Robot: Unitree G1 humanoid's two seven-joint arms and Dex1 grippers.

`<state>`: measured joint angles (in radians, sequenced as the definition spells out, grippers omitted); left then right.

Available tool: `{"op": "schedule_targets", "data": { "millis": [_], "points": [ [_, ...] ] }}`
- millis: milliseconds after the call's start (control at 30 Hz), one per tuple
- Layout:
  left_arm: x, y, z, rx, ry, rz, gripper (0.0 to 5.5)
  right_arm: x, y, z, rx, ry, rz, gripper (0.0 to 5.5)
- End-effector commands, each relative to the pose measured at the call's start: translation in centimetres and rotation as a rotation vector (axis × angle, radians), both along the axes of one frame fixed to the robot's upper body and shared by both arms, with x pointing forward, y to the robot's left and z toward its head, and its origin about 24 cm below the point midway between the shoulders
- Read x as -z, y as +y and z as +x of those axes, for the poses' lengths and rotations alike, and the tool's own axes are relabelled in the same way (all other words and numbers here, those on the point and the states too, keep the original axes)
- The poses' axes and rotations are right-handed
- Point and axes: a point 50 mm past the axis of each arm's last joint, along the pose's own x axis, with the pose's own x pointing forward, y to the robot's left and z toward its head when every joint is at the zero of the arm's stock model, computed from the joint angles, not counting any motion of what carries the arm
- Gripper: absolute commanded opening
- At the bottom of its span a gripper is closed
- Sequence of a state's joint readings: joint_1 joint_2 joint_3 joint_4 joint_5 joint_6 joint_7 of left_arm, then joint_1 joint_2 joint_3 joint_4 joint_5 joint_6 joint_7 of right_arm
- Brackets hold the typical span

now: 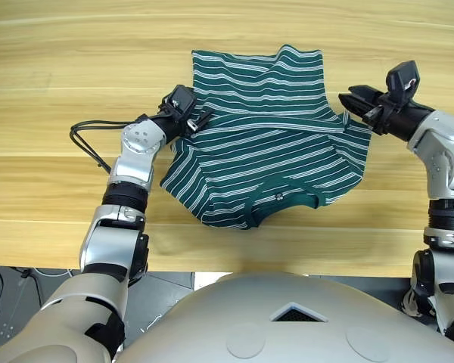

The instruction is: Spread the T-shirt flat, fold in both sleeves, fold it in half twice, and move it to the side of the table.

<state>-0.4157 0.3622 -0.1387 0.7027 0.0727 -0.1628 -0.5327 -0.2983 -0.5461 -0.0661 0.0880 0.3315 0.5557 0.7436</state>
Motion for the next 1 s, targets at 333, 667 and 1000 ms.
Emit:
{"op": "schedule_targets", "data": {
  "millis": [333, 667, 1000],
  "points": [
    [-5.7, 1.0, 1.1, -0.121, -0.238, -0.177, 3.32, 2.5, 1.8, -6.8, -0.384, -0.026, -0.295, 2.77],
    [-7.0, -0.4, 3.3, -0.060, -0.226, -0.109, 3.32, 5.3, 0.9, -7.7, -0.310, 0.137, -0.292, 2.77],
    [-8.8, -4.5, 7.3, 0.016, -0.236, 0.037, 3.32, 9.6, 1.1, -12.0, -0.164, 0.513, -0.242, 2.77]
  ]
}}
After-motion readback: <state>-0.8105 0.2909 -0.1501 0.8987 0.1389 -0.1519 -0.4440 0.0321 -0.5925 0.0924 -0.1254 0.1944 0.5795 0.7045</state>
